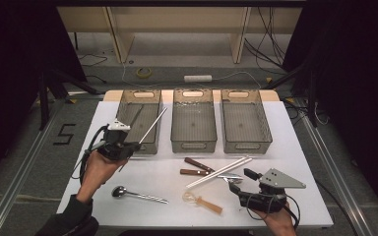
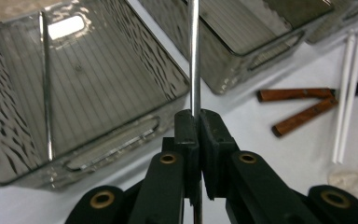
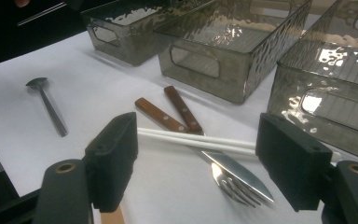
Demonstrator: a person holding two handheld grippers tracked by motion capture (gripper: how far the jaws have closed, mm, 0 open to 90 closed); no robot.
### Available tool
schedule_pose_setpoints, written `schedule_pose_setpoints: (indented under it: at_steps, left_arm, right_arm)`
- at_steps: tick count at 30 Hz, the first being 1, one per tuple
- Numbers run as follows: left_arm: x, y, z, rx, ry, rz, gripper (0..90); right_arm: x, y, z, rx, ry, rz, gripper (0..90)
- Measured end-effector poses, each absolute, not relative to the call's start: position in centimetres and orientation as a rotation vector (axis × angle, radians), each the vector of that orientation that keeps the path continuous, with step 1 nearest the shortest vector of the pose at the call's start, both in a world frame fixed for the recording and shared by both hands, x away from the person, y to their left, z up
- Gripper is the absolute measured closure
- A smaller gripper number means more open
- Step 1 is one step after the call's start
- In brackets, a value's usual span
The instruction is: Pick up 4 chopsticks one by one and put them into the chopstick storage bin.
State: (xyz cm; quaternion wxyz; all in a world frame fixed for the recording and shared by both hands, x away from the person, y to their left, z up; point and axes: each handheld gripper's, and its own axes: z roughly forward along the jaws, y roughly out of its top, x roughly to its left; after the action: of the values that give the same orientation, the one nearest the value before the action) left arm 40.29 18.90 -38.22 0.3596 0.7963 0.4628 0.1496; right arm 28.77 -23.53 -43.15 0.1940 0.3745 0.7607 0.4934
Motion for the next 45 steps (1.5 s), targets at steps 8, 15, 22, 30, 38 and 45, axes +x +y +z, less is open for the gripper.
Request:
schedule_pose_setpoints:
  at_steps: [8,15,22,30,38,45]
  left_arm:
    - [43.0,19.6,-37.9,1.997,1.23,0.413,85.7]
    - [45.2,20.1,-37.6,1.942,1.269,0.428,85.7]
    - [46.9,20.5,-37.3,1.914,1.299,0.45,85.7]
    - [48.7,20.4,-37.4,1.909,1.316,0.462,85.7]
    - [50.0,20.6,-38.0,1.898,1.334,0.482,85.7]
    - [50.9,20.9,-38.8,1.892,1.353,0.498,85.6]
  right_arm:
    - [28.8,-23.5,-43.2,1.051,2.137,1.384,30.7]
    - [28.8,-23.5,-43.2,1.05,2.137,1.386,30.7]
    - [28.8,-23.5,-43.1,1.05,2.136,1.386,30.7]
    - [28.8,-23.5,-43.1,1.047,2.139,1.387,30.7]
    - [28.7,-23.5,-43.1,1.047,2.14,1.391,30.7]
    - [28.7,-23.5,-43.1,1.047,2.141,1.394,30.7]
